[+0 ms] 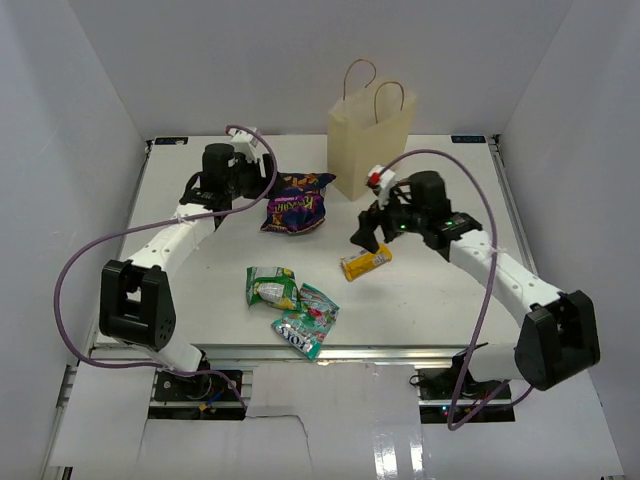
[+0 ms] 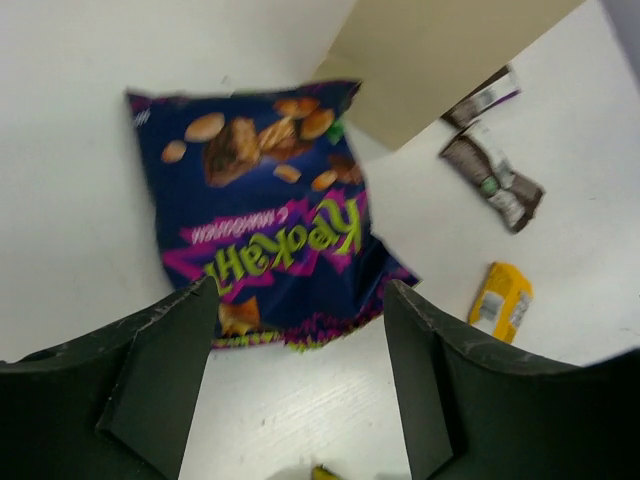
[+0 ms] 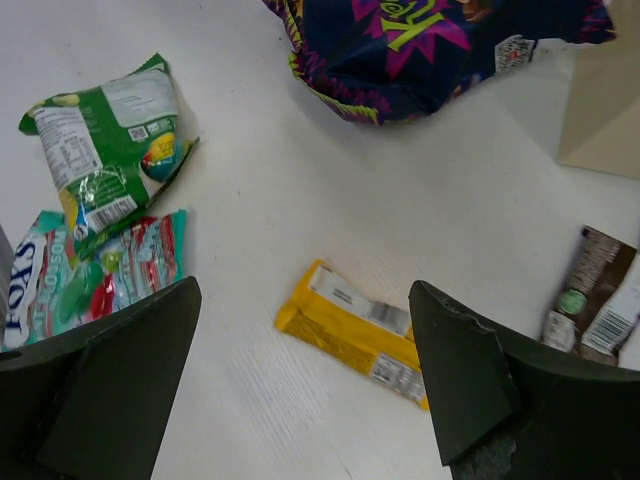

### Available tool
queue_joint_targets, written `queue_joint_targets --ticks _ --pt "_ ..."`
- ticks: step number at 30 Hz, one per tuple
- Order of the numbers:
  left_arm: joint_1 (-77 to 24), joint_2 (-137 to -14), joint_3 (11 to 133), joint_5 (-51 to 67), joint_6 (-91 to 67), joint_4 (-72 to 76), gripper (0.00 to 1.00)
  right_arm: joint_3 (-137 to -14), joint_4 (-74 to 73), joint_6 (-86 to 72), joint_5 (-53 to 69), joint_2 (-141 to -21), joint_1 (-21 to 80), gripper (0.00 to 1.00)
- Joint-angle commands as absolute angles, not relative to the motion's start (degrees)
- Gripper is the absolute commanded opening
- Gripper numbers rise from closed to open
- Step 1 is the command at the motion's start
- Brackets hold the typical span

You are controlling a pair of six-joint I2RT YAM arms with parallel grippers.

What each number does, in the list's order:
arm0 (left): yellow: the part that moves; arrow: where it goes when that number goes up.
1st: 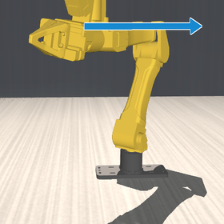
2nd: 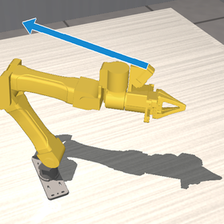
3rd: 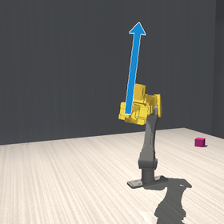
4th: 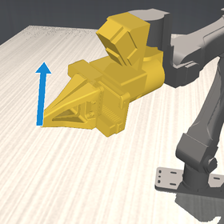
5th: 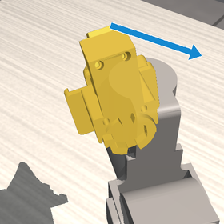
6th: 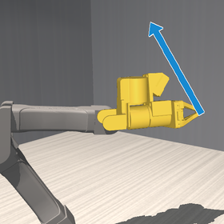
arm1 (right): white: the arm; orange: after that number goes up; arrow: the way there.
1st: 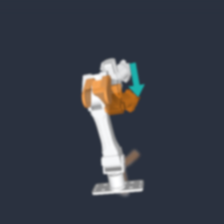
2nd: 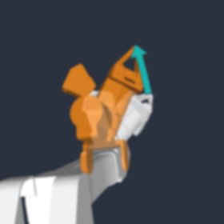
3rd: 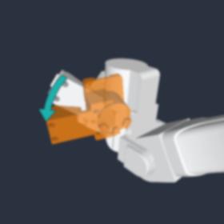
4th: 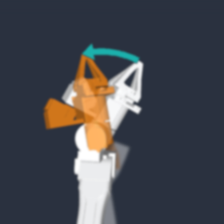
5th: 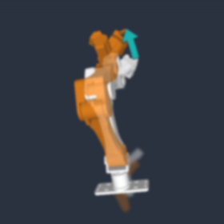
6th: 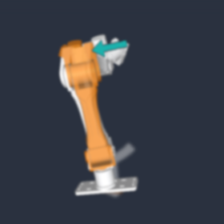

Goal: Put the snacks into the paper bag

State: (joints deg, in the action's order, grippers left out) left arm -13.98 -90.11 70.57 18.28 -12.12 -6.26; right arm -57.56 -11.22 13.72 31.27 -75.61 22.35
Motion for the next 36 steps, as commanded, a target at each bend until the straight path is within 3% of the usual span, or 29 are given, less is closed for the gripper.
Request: queue_joint_targets --ticks 1,3,5,10,15,20,26,31,32,36 --pt "-13.2 -81.7 65.4 11.9 -15.3 -6.5 0.78 -60.9 -0.7 1.5 5.3 -80.0 34.1 0.90" --pt "-13.0 -76.5 60.5 11.1 -15.8 -7.5 0.79 -66.1 3.2 -2.9 -6.3 -86.6 38.6 0.90" --pt "-12.9 -72.6 56.9 11.0 -17.3 -9.0 0.79 -71.4 2.7 -6.4 -9.5 -92.1 39.5 0.90" --pt "-12.9 -55.9 42.8 11.0 -22.9 -11.3 0.79 -83.7 5.3 -14.6 -14.8 -107.6 39.5 0.90" --pt "-12.9 -42.6 36.2 8.6 -26.1 -17.0 0.80 -98.3 1.1 -21.4 -15.6 -121.0 38.9 0.91" --pt "-13.0 -37.6 33.8 8.7 -27.9 -19.2 0.81 -108.8 -4.5 -25.7 -17.9 -130.5 38.1 0.93" --pt "-12.9 -40.3 33.7 9.3 -27.2 -17.7 0.81 -106.0 -4.5 -29.4 -12.4 -131.7 37.8 0.99" --pt "-12.9 -43.2 34.3 10.1 -26.4 -16.2 0.81 -101.7 -1.3 -28.5 -4.0 -131.8 37.9 0.62" --pt "-12.9 -43.2 34.4 10.1 -26.0 -16.2 0.81 -101.2 -0.7 -27.6 -0.6 -131.5 37.9 0.45" --pt "-12.9 -42.6 34.1 9.4 -25.8 -15.9 0.81 -99.2 2.6 -24.1 7.3 -129.6 37.9 0.13"
